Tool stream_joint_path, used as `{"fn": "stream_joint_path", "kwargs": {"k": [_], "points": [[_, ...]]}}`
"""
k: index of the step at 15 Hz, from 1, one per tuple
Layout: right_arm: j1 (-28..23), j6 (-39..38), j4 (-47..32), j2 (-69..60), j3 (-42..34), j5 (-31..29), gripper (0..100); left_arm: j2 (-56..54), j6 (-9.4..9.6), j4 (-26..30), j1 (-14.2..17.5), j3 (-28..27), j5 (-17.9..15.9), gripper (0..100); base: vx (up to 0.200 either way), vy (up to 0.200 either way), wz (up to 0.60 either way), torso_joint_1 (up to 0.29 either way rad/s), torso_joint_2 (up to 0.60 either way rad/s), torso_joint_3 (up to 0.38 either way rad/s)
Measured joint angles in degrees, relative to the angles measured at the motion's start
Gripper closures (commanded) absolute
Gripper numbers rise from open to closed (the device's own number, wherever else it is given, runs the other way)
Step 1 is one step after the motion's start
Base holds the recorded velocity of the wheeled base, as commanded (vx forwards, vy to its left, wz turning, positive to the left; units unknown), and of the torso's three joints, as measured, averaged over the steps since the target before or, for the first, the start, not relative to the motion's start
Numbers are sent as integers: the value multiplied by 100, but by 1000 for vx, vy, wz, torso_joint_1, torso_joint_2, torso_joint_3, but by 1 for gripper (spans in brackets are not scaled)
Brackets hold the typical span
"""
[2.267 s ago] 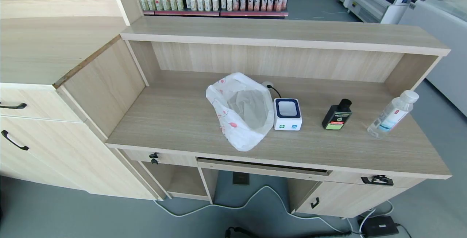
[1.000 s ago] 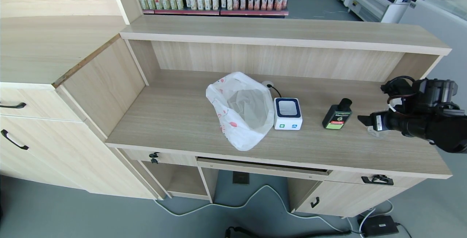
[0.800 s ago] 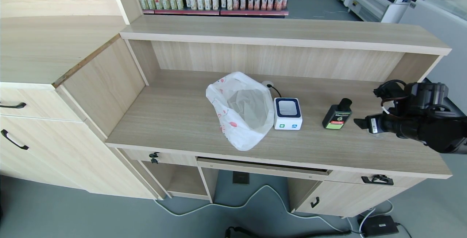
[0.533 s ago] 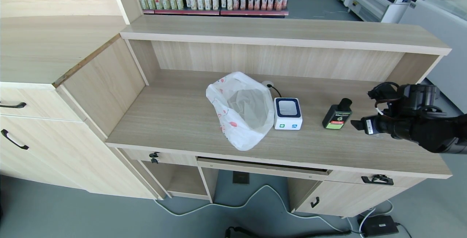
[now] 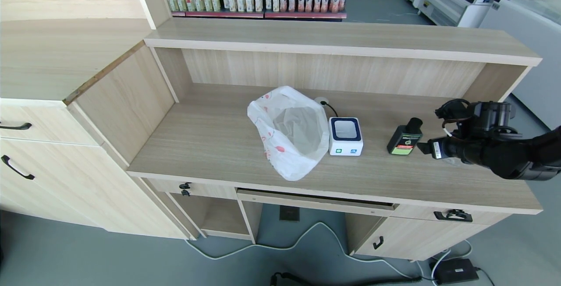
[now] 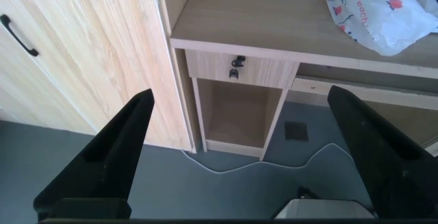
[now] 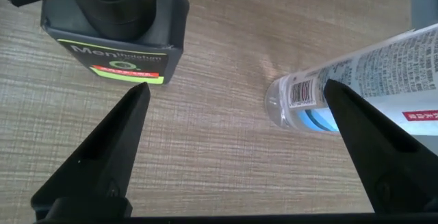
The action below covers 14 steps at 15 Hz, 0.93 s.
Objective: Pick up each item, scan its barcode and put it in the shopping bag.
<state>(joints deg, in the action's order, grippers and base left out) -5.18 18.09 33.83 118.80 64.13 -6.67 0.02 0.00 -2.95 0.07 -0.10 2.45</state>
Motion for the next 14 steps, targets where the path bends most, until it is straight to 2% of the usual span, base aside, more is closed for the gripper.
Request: {"fn": "stream_joint_path", "kwargs": {"k": [11,14], "points": [[329,-266,-35,660,946,76,0,0,0,2,0,0,-2,0,0,0,0,0,0,0],[525,-595,-9,758,1028,244,0,0,0,2,0,0,-2,0,0,0,0,0,0,0]]}}
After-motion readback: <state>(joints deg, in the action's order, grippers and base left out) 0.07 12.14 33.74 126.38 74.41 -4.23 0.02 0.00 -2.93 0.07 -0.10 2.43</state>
